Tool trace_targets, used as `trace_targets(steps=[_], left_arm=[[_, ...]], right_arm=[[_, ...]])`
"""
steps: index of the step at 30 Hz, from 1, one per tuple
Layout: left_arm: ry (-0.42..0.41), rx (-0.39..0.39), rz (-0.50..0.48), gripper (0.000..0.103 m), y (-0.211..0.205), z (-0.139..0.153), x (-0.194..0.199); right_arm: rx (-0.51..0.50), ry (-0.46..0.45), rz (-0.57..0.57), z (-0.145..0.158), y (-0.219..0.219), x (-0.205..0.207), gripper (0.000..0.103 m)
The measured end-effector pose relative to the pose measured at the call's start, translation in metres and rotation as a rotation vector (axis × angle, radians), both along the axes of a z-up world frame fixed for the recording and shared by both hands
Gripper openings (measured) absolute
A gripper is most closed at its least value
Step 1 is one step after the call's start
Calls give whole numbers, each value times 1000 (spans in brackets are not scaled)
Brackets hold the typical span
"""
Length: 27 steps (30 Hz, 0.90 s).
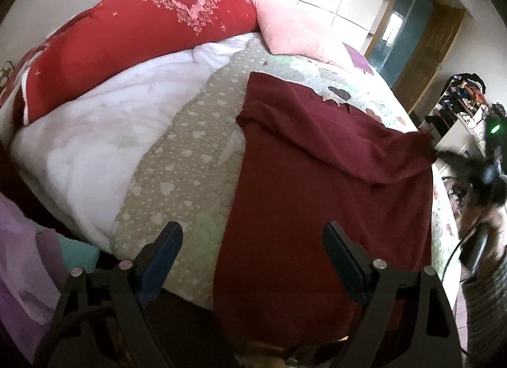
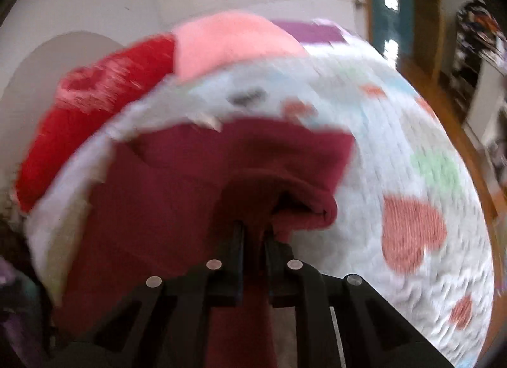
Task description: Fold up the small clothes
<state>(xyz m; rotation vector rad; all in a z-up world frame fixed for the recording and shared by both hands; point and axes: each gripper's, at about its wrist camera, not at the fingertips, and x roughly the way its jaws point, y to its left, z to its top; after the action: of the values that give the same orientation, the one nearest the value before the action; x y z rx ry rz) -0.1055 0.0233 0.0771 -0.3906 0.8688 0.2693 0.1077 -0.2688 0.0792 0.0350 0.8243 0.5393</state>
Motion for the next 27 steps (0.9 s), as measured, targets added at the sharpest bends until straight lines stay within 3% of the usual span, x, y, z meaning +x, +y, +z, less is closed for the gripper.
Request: trace_targets(steps=[2,4,7,10,11,14,17,19,24,25,26,27], left_arm=[[-2,2,-5,89,-1,-1,5],[2,1,-8,89,-2,-3,8],[13,-9,-11,89,1,-9,14],[17,-14,-15,89,7,-12,27],[12,-10,-17,89,8,-10,33],[-12,-7,-36,89,13,-3,62],[-55,-6,-87,89,12,5,106],[-59,36,-120,89,6,4,143],[52,162,-231,86,-14,-35,235],[83,224,-241,75,-17,-44,247],[140,355,-224,67,-20,-58,262],[169,434,-207,61,-17,-67,270]], right_arm=[[103,-54,-3,27,-11,4,5],[161,-64,-48,33,-23,15,5],[116,6,-158,1,-48,36,5],[-12,128,-261,-63,-71,55,5],[-5,148,-256,-71,-73,56,6],[44,129,-256,-72,-76,47,9],[29,82,-237,-57,-71,40,15],[19,38,-235,-48,-67,36,25],[29,43,-219,-47,-74,33,27],[19,52,-222,-50,-76,32,27],[14,56,-224,-52,-78,32,27],[9,60,-229,-54,-80,31,27]])
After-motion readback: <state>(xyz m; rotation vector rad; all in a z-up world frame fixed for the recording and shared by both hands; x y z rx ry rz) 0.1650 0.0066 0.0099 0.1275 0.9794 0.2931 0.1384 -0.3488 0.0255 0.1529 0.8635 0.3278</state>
